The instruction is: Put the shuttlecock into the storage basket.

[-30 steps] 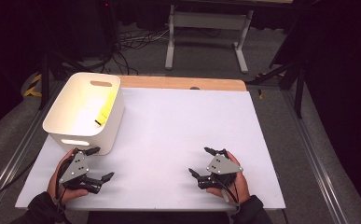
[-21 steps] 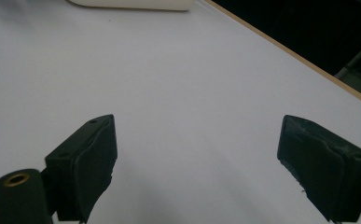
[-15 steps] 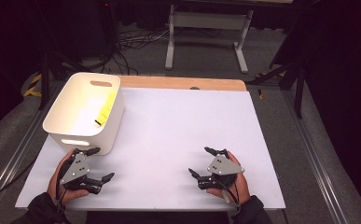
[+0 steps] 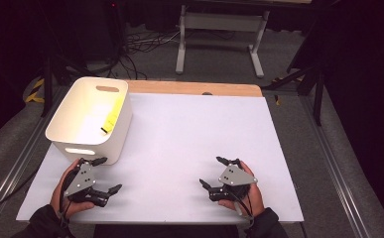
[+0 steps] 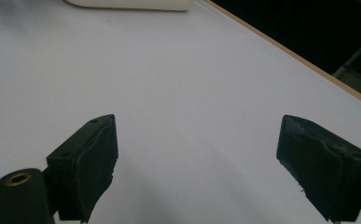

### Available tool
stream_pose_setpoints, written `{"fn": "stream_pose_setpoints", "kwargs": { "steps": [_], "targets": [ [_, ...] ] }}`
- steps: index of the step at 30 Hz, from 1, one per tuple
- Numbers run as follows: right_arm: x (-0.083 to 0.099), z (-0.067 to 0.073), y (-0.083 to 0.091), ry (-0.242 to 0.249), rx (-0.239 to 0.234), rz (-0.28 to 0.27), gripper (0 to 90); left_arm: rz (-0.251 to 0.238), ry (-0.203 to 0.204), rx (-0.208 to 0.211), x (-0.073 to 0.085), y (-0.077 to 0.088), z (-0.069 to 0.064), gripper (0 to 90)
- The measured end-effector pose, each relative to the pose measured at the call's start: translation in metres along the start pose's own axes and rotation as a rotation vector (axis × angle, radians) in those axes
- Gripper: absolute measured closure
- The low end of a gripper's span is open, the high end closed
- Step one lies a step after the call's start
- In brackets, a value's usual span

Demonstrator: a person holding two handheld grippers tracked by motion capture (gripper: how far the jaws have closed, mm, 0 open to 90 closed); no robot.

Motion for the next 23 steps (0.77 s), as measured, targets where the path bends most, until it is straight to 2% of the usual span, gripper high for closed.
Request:
{"fn": "stream_pose_setpoints", "kwargs": {
  "steps": [5, 12, 23],
  "targets": [
    [-0.0001, 0.0002, -0.0004, 0.003, 0.002, 0.002, 13.2, 0.009, -0.010, -0.001, 0.0003, -0.0009, -0.0004, 4.8],
    [0.0006, -0.0010, -0.0006, -0.001, 0.007, 0.005, 13.2, 0.013, 0.011, 0.000, 0.0013, -0.0026, 0.0017, 4.7],
    [0.0003, -0.0024, 0.0005, -0.001, 0.016, 0.006, 13.2, 0.012, 0.013, 0.001, 0.0000, -0.0027, 0.0001, 4.9]
  ]
}}
Point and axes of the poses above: each handheld gripper's, and its own axes: y roughly backward along the jaws, x roughly out of its underside, z roughly to its left, the point moved 7 cm from there along -y, roughly forward along the jaws, and after that the axes turned 3 degrees about y, right-handed, at the moved point
